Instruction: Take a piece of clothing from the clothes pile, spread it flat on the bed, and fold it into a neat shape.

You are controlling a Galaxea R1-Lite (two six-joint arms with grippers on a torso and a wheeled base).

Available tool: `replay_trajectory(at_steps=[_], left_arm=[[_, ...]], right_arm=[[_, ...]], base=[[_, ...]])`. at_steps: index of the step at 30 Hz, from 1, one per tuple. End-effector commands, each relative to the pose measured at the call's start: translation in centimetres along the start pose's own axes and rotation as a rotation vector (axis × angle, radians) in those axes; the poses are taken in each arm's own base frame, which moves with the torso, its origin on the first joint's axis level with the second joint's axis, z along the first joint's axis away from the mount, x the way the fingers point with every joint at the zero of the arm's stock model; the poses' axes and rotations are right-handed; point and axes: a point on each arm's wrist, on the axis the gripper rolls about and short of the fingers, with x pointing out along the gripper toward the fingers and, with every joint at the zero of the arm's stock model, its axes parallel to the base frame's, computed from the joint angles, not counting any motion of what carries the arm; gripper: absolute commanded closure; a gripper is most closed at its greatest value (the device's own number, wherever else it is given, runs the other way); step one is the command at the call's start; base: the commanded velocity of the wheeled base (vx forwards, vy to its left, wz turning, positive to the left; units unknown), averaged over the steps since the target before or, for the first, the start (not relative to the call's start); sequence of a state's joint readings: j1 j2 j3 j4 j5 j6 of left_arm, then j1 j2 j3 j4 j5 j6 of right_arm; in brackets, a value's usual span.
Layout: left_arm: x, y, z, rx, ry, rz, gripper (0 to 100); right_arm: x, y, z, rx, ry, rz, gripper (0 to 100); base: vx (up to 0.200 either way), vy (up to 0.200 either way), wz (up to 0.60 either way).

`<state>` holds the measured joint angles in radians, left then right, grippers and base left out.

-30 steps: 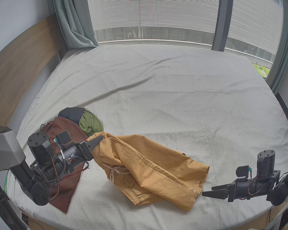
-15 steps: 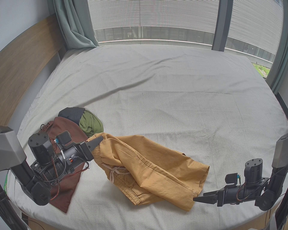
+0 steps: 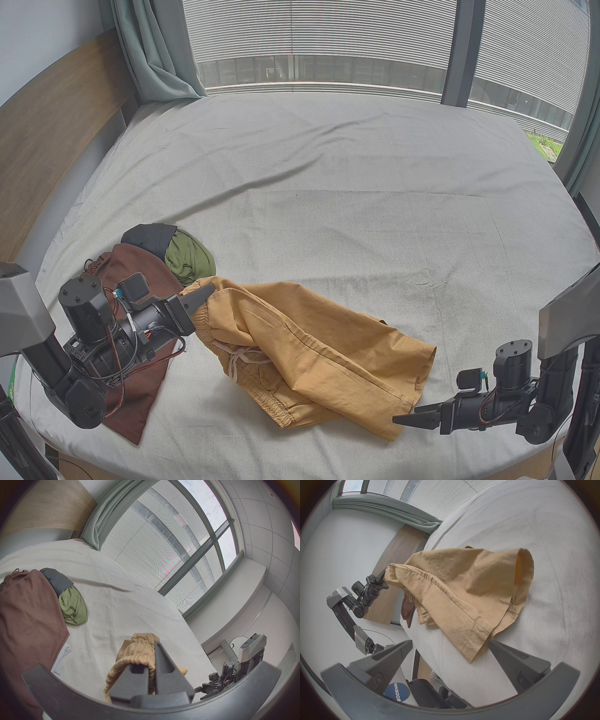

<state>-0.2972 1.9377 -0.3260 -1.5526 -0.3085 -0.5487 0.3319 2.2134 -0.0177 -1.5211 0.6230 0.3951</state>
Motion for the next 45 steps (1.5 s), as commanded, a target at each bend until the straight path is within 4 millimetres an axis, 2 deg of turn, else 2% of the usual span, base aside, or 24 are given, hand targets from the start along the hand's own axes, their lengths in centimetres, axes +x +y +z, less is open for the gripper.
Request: replay_trajectory(at_steps=[1,11,21,36,45], left_arm=[[0.0,0.0,0.0,0.000,-0.001,0.001,100],[0.1,0.1,0.0,0.000,-0.001,0.001,100],[0.0,0.0,0.0,0.000,-0.001,0.001,100],[0.1,0.1,-0.1,-0.002,0.004,0.002,100],[0.1,0.1,-0.2,-0.003,0.007,0.004,100]], right_arm=[[0.7,-1.0,-1.4,0.048,0.066,-0.024,0],[1.2,-1.0,-0.7,0.026,0.038,-0.012,0],[1.2,0.5,-1.2,-0.006,0.070,0.027,0],[3.2,-0.8,0.0,-0.019,0.030,0.029,0],[2.4,-0.8,1.4,-0.035,-0.038,0.029,0]], base=[[0.000,0.000,0.00],[0.000,0.000,0.00],[0.000,0.000,0.00],[0.000,0.000,0.00],[0.000,0.000,0.00]])
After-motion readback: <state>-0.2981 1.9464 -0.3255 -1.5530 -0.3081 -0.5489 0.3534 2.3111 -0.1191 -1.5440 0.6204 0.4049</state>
